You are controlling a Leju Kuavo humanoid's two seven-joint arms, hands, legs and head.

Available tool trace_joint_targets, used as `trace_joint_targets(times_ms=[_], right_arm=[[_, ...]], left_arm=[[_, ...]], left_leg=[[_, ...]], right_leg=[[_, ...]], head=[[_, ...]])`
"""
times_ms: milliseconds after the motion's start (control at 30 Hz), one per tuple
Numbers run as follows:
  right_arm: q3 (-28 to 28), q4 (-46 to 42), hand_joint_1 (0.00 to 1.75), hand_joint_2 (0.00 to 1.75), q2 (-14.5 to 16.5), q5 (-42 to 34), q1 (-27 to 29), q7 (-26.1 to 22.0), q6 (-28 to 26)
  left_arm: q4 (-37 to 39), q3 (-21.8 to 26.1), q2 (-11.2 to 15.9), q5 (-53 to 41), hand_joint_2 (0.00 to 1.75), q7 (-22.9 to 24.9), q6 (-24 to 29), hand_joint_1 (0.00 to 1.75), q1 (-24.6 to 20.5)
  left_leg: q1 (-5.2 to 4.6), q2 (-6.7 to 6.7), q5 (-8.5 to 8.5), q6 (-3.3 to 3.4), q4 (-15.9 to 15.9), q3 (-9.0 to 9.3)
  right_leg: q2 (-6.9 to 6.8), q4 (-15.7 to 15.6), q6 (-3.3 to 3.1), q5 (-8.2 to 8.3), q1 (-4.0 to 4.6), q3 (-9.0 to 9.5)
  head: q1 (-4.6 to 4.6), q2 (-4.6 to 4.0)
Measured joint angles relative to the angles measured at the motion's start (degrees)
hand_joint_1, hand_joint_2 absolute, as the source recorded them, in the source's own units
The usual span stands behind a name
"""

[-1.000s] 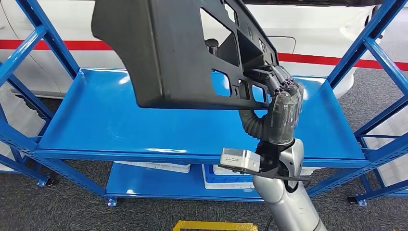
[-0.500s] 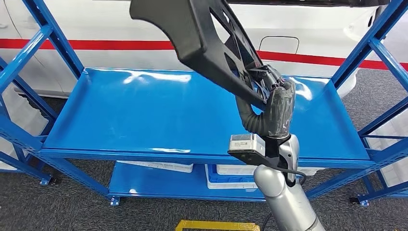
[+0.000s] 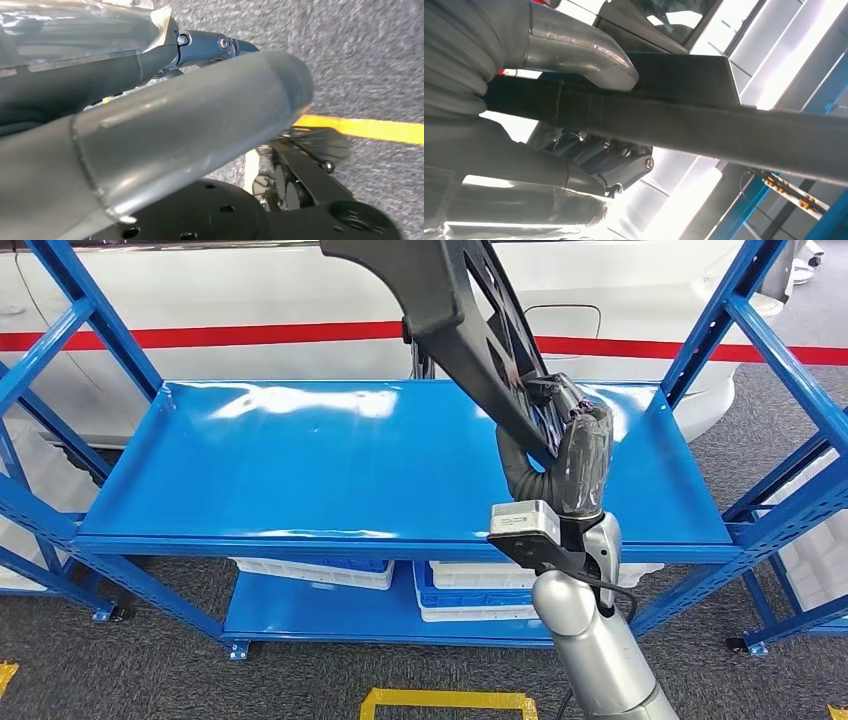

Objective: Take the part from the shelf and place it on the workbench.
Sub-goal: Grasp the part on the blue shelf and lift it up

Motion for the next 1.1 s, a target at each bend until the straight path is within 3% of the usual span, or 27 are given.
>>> trace_joint_targets(times_ms=[33, 67, 100, 200, 267, 333, 367, 433, 500, 533, 567, 633, 700, 733, 800, 833, 867, 900, 1000, 1033, 1067, 1100], right_arm=[[0.00, 0.26, 1.75, 1.75, 0.00, -0.02, 0.00, -0.01, 0.00], [0.00, 0.48, 1.75, 1.75, 0.00, -0.04, 0.01, -0.03, 0.00], [0.00, 0.68, 1.75, 1.75, 0.00, -0.08, 0.01, -0.07, 0.00], [-0.04, 1.24, 1.75, 1.75, 0.04, -0.45, -0.19, -0.51, 0.00], [-0.08, 1.68, 1.75, 1.75, 0.19, -0.87, -0.44, -1.01, 0.00], [-0.11, 2.17, 1.75, 1.75, 0.34, -1.14, -0.58, -1.33, 0.00], [-0.14, 2.40, 1.75, 1.75, 0.38, -1.21, -0.64, -1.41, 0.00], [-0.25, 2.85, 1.75, 1.75, 0.37, -1.27, -0.76, -1.54, -0.02], [-0.37, 3.37, 1.75, 1.75, 0.37, -1.31, -0.78, -1.57, -0.04], [-0.41, 3.66, 1.75, 1.75, 0.38, -1.32, -0.79, -1.58, -0.04], [-0.44, 3.94, 1.75, 1.75, 0.40, -1.34, -0.80, -1.58, -0.05], [-0.49, 4.44, 1.75, 1.75, 0.56, -1.35, -0.96, -1.58, -0.07], [-0.53, 4.78, 1.75, 1.75, 0.88, -1.35, -1.33, -1.59, -0.10], [-0.56, 4.89, 1.75, 1.75, 1.03, -1.35, -1.51, -1.59, -0.10], [-0.63, 5.11, 1.75, 1.75, 1.25, -1.38, -1.66, -1.59, -0.12], [-0.67, 5.28, 1.75, 1.75, 1.30, -1.40, -1.69, -1.59, -0.12], [-0.70, 5.45, 1.75, 1.75, 1.39, -1.43, -1.71, -1.59, -0.13], [-0.72, 5.62, 1.75, 1.75, 1.51, -1.45, -1.76, -1.59, -0.13], [-0.73, 5.94, 1.75, 1.75, 1.87, -1.43, -1.96, -1.58, -0.13], [-0.73, 6.06, 1.75, 1.75, 1.95, -1.40, -1.97, -1.58, -0.13], [-0.72, 6.21, 1.75, 1.75, 2.05, -1.37, -1.98, -1.58, -0.12], [-0.72, 6.36, 1.75, 1.75, 2.18, -1.34, -2.00, -1.58, -0.12]], left_arm=[[0.00, 0.11, 0.00, 0.00, 0.00, 0.01, 0.01, 0.00, 0.00], [0.00, 0.18, 0.01, 0.00, 0.00, 0.02, 0.01, 0.00, 0.00], [0.00, 0.24, 0.01, 0.00, 0.00, 0.03, 0.01, 0.00, 0.00], [-0.04, 0.41, 0.05, 0.02, 0.00, 0.02, 0.04, 0.00, -0.15], [-0.07, 0.53, 0.07, 0.09, 0.00, -0.01, 0.04, 0.00, -0.25], [-0.06, 0.71, 0.07, 0.22, 0.00, -0.04, 0.03, 0.00, -0.26], [-0.05, 0.80, 0.07, 0.27, 0.00, -0.05, 0.01, 0.00, -0.28], [-0.04, 0.90, 0.07, 0.20, 0.00, -0.05, -0.01, 0.00, -0.33], [-0.04, 0.91, 0.07, -0.10, 0.00, -0.03, -0.02, 0.00, -0.33], [-0.04, 0.91, 0.07, -0.22, 0.00, -0.03, -0.02, 0.00, -0.33], [-0.04, 0.91, 0.07, -0.28, 0.00, -0.02, -0.04, 0.00, -0.32], [-0.04, 0.91, 0.07, -0.34, 0.00, 0.02, -0.12, 0.00, -0.31], [-0.05, 0.91, 0.07, -0.35, 0.00, 0.05, -0.19, 0.00, -0.31], [-0.06, 0.91, 0.07, -0.35, 0.00, 0.05, -0.19, 0.00, -0.31], [-0.07, 0.91, 0.07, -0.35, 0.00, 0.06, -0.19, 0.00, -0.29], [-0.06, 0.92, 0.09, -0.35, 0.00, 0.07, -0.19, 0.00, -0.25], [-0.06, 0.93, 0.13, -0.35, 0.00, 0.08, -0.19, 0.00, -0.21], [-0.05, 0.95, 0.16, -0.35, 0.00, 0.09, -0.20, 0.00, -0.18], [-0.05, 1.07, 0.20, -0.32, 0.00, 0.04, -0.32, 0.00, -0.15], [-0.05, 1.17, 0.20, -0.30, 0.00, -0.01, -0.39, 0.00, -0.15], [-0.06, 1.29, 0.20, -0.27, 0.00, -0.05, -0.46, 0.00, -0.15], [-0.07, 1.40, 0.21, -0.27, 0.00, -0.09, -0.49, 0.00, -0.16]], left_leg=[[0.02, 0.01, -0.74, -0.05, 2.10, -0.25], [0.04, 0.01, -0.36, 0.02, 1.89, 0.66], [0.04, 0.02, 0.80, 0.17, -0.66, 2.80], [-0.16, -0.03, 3.60, 1.00, -12.46, 11.06], [-0.55, -0.06, 3.84, 1.48, -15.18, 12.53], [-0.62, 0.08, 4.69, 2.22, -15.57, 12.10], [-0.56, 0.20, 5.29, 2.73, -15.82, 11.76], [-0.42, 0.42, 6.52, 3.51, -16.16, 10.65], [-0.46, 0.45, 7.56, 3.76, -16.13, 9.20], [-0.47, 0.47, 8.11, 3.72, -16.10, 8.44], [-0.46, 0.48, 8.64, 3.63, -16.06, 7.69], [-0.44, 0.47, 9.60, 3.26, -15.86, 6.33], [-0.58, 0.45, 10.41, 2.64, -15.47, 5.28], [-0.66, 0.44, 10.81, 2.30, -15.33, 4.97], [-0.76, 0.40, 11.65, 1.64, -15.30, 4.67], [-0.66, 0.32, 11.72, 1.33, -15.19, 4.49], [-0.56, 0.23, 10.98, 1.03, -14.65, 4.13], [-0.42, 0.14, 9.22, 0.72, -13.18, 3.50], [-0.19, 0.04, 1.31, -0.01, -3.48, 0.87], [-0.15, 0.04, 0.19, -0.19, -0.54, 0.49], [-0.08, 0.05, 0.32, -0.29, 0.94, 0.81], [0.01, 0.05, 1.44, -0.34, 0.49, 2.08]], right_leg=[[-0.08, 0.03, -0.07, 0.34, 0.14, -0.47], [-0.11, 0.06, -0.05, 0.67, 0.22, -0.88], [-0.11, 0.07, 0.06, 0.94, 0.29, -1.21], [-0.12, 0.13, 0.69, 1.75, 0.62, -1.81], [-0.16, 0.11, 1.51, 2.38, 0.76, -2.08], [-0.20, 0.19, 2.21, 2.64, 0.71, -2.46], [-0.21, 0.96, 2.25, 1.87, 0.72, -3.03], [-0.22, 5.61, 1.75, -1.93, 0.67, -5.04], [-0.21, 12.79, 1.43, -5.99, 0.56, -7.13], [-0.21, 15.24, 1.72, -6.73, 0.49, -7.42], [-0.21, 15.98, 2.24, -6.45, 0.42, -6.83], [-0.23, 11.43, 3.40, -4.14, 0.20, -2.68], [-0.20, 3.35, 3.50, -3.51, 0.30, 2.84], [-0.16, 0.61, 3.25, -3.77, 0.50, 4.44], [-0.07, -1.01, 2.60, -4.01, 0.89, 4.82], [-0.12, -0.95, 2.19, -3.65, 0.52, 4.38], [-0.16, -0.90, 1.67, -3.21, 0.21, 4.02], [-0.24, -0.94, 1.03, -2.65, -0.10, 3.57], [-0.38, -0.87, -0.15, -0.91, 0.06, 1.88], [-0.40, -0.83, -0.18, -0.38, 0.20, 1.20], [-0.41, -0.75, -0.13, 0.12, 0.29, 0.51], [-0.40, -0.63, -0.02, 0.60, 0.34, -0.19]], head=[[0.01, 0.00], [0.01, 0.00], [-0.01, 0.00], [0.03, 0.01], [0.06, 0.01], [0.05, 0.00], [0.16, 0.00], [0.38, 0.01], [0.61, 0.01], [0.66, 0.00], [0.70, 0.01], [0.74, 0.02], [0.68, 0.02], [0.66, 0.02], [0.57, 0.02], [0.59, 0.01], [0.54, 0.01], [0.49, 0.01], [0.25, 0.01], [0.22, 0.01], [0.23, 0.00], [0.22, 0.00]])
